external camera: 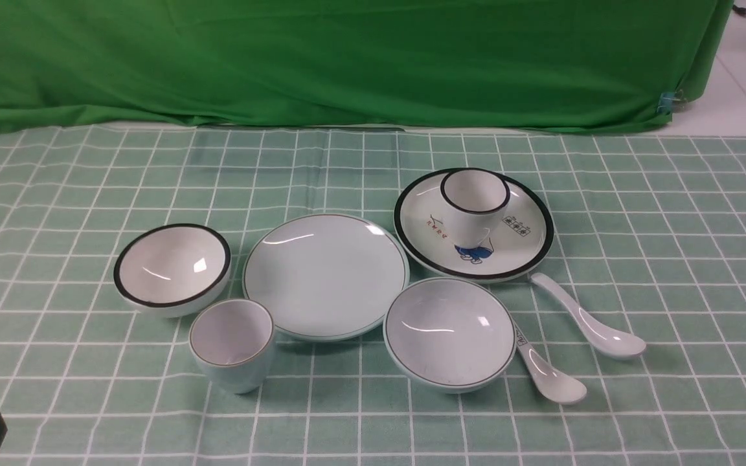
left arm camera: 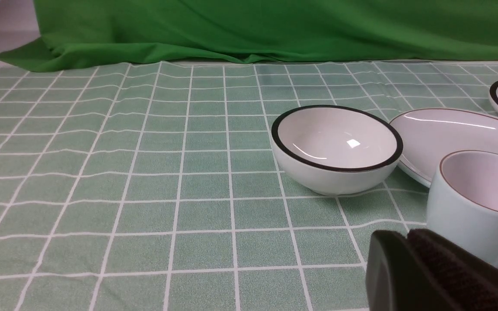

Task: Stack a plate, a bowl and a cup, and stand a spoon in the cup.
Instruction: Use the right arm to grab a blue rice bowl

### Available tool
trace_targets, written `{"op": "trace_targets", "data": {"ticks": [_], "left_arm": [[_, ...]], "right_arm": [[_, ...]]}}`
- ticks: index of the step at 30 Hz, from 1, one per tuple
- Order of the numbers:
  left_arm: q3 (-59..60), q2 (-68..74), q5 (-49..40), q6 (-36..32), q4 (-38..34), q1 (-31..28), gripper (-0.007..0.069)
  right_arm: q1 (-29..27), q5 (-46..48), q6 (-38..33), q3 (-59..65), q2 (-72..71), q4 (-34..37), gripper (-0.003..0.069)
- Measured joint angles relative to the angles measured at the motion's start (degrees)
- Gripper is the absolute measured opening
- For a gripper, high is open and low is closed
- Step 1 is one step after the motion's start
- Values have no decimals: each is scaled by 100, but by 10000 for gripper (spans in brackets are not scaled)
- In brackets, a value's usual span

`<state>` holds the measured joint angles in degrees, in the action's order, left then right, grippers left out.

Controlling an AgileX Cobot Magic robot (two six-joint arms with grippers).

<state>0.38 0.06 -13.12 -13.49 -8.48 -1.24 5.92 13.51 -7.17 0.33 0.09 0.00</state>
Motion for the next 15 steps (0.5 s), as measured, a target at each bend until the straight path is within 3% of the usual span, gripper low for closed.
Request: {"op": "trace_targets", "data": {"ticks": [3, 4, 5, 6, 9, 13, 15], "left_arm": [[0, 0, 173, 50, -151, 0, 17], [0, 0, 434, 308, -755, 0, 17], [0, 0, 471, 355, -856, 0, 17], [0, 0, 770, 714, -1756, 0, 17], [0, 0, 1250, 1148, -3107, 0, 17], [-12, 0, 1472, 1280, -3454, 0, 17], [-232, 9, 930, 1231, -3389, 17, 17]], "right_arm": [[0, 0, 0, 0, 0, 0, 242], [0, 0, 0, 0, 0, 0, 242], [0, 0, 0, 0, 0, 0, 242], [0, 0, 0, 0, 0, 0, 242], [0, 0, 0, 0, 0, 0, 242], [0, 0, 0, 0, 0, 0, 242], [0, 0, 0, 0, 0, 0, 242]]}}
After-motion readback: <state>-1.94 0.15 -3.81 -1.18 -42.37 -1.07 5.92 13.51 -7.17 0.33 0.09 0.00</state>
